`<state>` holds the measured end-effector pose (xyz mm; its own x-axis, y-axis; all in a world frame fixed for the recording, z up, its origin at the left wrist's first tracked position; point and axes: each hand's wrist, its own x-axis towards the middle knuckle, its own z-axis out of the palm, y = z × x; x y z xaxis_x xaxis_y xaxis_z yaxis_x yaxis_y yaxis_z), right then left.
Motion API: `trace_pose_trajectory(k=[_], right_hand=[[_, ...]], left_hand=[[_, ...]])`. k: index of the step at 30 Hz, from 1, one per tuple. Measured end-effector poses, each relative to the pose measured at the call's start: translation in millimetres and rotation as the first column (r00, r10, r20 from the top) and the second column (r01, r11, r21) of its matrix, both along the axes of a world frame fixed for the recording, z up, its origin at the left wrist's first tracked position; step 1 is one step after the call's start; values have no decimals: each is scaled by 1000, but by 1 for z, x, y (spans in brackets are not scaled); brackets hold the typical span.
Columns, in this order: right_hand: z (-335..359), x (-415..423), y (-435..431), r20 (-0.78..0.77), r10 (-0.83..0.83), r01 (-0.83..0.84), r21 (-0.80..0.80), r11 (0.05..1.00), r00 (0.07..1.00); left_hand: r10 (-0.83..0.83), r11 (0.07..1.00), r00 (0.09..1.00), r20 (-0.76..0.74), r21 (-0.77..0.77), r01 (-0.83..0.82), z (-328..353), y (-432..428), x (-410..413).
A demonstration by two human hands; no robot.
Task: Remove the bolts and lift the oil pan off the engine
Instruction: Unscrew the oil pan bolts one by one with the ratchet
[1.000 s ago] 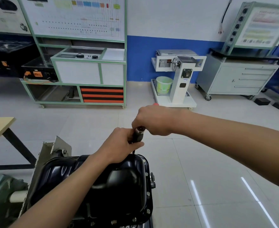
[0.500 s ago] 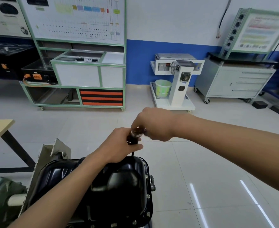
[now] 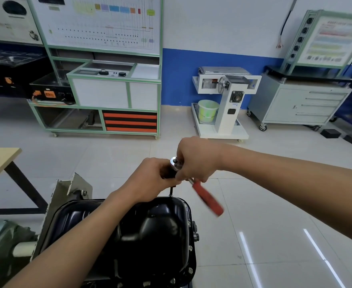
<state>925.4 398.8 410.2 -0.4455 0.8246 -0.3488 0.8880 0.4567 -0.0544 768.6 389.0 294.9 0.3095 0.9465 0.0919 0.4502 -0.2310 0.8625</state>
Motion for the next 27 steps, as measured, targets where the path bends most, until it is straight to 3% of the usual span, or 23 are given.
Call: trace_pose_trajectory(k=[2, 4, 7, 12, 16, 27], right_hand=[[1, 2, 2, 108, 155, -172, 176, 969, 982], [3, 4, 3, 228, 307, -368, 316, 874, 924], [6, 6, 8, 243, 446, -505, 316, 804, 862], [15, 9, 14, -4, 349, -335, 278, 900, 937], [22, 3, 16, -175, 259, -221, 211, 952, 950], [-5, -11, 20, -223, 220, -180, 188, 966, 950]], left_hand=[[25, 1000, 999, -27, -1, -25, 1, 2, -2], [35, 999, 998, -59, -4, -36, 3, 5, -3], [11, 1000, 997, -79, -16, -12, 5, 4, -4], [-12, 1000, 997, 81, -11, 13, 13, 0, -16], [-16, 1000, 997, 80, -15, 17, 24, 7, -30], [5, 998, 1000, 5, -59, -5, 11, 9, -43]])
